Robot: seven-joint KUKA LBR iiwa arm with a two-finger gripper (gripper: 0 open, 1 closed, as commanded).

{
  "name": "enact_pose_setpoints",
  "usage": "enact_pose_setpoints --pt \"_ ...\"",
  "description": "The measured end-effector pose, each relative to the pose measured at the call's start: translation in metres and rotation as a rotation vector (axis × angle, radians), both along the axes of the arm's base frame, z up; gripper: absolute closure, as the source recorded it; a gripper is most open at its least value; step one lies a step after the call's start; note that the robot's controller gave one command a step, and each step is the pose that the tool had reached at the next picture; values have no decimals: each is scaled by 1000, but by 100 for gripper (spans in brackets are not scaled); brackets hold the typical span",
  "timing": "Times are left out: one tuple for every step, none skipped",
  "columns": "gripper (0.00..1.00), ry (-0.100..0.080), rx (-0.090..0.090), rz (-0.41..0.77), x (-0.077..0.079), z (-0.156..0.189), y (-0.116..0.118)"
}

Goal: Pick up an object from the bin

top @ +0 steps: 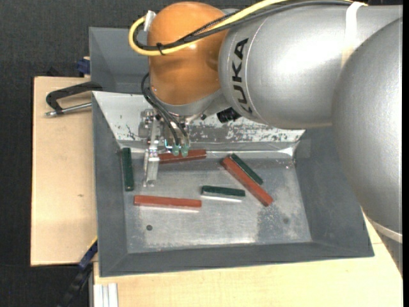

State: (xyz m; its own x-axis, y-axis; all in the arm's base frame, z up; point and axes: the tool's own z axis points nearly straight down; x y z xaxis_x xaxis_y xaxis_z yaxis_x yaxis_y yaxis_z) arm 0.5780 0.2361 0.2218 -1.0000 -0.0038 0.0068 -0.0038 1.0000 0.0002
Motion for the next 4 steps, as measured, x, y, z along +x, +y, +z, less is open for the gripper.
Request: enact_pose_setpoints --pt "0 -9 2 -3 2 5 -1" --pt "0 -11 3 23 -30 -73 -34" --pt "0 1 -1 -8 -62 -81 -66" --pt "0 -12 2 93 -40 -92 -93"
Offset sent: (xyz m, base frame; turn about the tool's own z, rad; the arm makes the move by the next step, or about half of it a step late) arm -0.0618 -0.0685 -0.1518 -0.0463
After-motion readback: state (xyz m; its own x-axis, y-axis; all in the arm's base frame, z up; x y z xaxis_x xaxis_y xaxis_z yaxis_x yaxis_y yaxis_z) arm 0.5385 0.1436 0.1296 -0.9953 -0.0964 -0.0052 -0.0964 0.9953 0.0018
